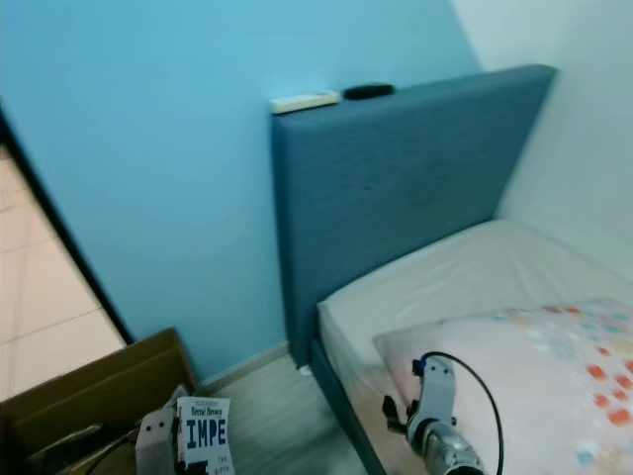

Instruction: Clean up the room

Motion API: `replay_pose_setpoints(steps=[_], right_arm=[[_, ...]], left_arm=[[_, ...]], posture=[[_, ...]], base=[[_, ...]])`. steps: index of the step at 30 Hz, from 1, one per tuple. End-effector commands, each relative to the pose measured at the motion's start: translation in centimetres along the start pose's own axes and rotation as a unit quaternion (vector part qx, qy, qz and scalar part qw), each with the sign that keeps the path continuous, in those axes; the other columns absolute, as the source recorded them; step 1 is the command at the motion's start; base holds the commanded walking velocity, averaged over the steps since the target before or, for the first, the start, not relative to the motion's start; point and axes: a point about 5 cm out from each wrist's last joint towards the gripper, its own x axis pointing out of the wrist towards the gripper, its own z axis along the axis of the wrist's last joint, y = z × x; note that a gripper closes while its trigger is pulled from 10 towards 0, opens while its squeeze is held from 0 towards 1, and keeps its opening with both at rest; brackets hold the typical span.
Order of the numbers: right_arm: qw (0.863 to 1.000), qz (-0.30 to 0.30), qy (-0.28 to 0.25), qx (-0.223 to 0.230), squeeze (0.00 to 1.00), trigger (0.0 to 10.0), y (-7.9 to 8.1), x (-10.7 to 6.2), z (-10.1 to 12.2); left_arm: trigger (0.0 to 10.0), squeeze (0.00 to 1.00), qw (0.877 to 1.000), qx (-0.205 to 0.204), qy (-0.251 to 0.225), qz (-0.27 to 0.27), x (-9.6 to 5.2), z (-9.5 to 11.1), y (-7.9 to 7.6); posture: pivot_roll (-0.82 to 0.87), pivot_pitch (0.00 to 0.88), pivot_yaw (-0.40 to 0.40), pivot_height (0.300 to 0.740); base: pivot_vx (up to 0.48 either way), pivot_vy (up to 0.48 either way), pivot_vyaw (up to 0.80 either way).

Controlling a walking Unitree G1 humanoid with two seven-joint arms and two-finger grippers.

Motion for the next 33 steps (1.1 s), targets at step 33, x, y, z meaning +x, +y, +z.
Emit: replay_pose_setpoints(steps=[33], right_arm=[[0.979,-0.127,-0.105,0.117,0.0,10.0,-5.2,-1.0,4.7]], left_arm=[[10.0,0.0,0.999,0.025,0.02,0.02,-0.5,-1.3,0.9]], posture=[[0.0,0.0,-0.025,0.708]], base=[[0.0,0.0,-0.76]])
